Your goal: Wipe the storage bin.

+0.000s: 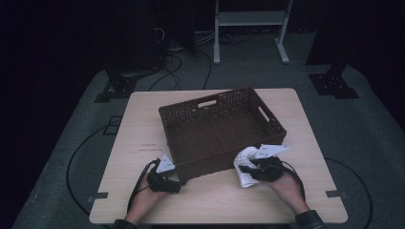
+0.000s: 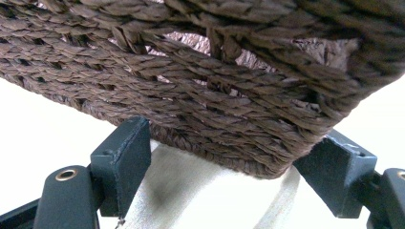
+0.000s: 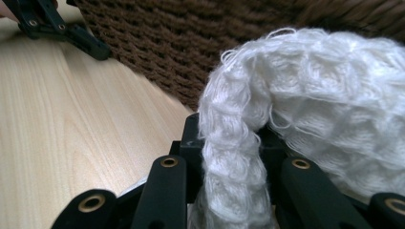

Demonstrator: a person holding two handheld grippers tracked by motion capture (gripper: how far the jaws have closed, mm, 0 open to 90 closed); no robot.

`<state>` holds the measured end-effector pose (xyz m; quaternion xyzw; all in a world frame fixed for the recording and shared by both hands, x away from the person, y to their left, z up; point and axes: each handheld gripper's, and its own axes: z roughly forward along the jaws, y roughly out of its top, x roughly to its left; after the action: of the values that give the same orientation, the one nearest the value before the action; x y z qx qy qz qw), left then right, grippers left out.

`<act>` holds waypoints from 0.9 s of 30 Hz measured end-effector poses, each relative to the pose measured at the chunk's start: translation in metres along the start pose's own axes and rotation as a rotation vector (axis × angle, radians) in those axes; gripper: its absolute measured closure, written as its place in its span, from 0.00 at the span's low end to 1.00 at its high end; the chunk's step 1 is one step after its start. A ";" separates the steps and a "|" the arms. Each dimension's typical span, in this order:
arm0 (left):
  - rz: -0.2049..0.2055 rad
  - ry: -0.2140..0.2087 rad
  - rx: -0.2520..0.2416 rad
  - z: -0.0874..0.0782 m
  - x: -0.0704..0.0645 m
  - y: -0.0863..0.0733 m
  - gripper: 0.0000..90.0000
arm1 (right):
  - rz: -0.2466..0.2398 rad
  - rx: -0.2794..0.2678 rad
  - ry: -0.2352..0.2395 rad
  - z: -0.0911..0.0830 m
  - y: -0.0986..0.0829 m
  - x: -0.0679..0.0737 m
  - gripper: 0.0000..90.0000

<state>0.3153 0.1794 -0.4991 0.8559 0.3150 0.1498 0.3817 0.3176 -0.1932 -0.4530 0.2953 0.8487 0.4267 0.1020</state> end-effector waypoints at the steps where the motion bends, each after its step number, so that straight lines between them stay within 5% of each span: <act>1: 0.000 0.000 0.000 0.000 0.000 0.000 0.24 | -0.001 0.002 0.001 0.002 -0.001 0.000 0.79; 18: 0.000 0.000 0.000 0.000 0.000 0.000 0.24 | 0.077 0.027 0.072 0.026 -0.014 0.001 0.77; 22: 0.000 0.000 0.000 0.000 0.000 0.000 0.24 | 0.086 0.061 0.124 0.033 -0.014 0.004 0.77; 27: 0.000 0.000 0.000 0.000 0.000 0.000 0.24 | 0.068 0.043 0.116 0.035 -0.010 0.008 0.77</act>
<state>0.3153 0.1794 -0.4991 0.8559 0.3152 0.1499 0.3817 0.3216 -0.1702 -0.4818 0.3009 0.8517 0.4279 0.0319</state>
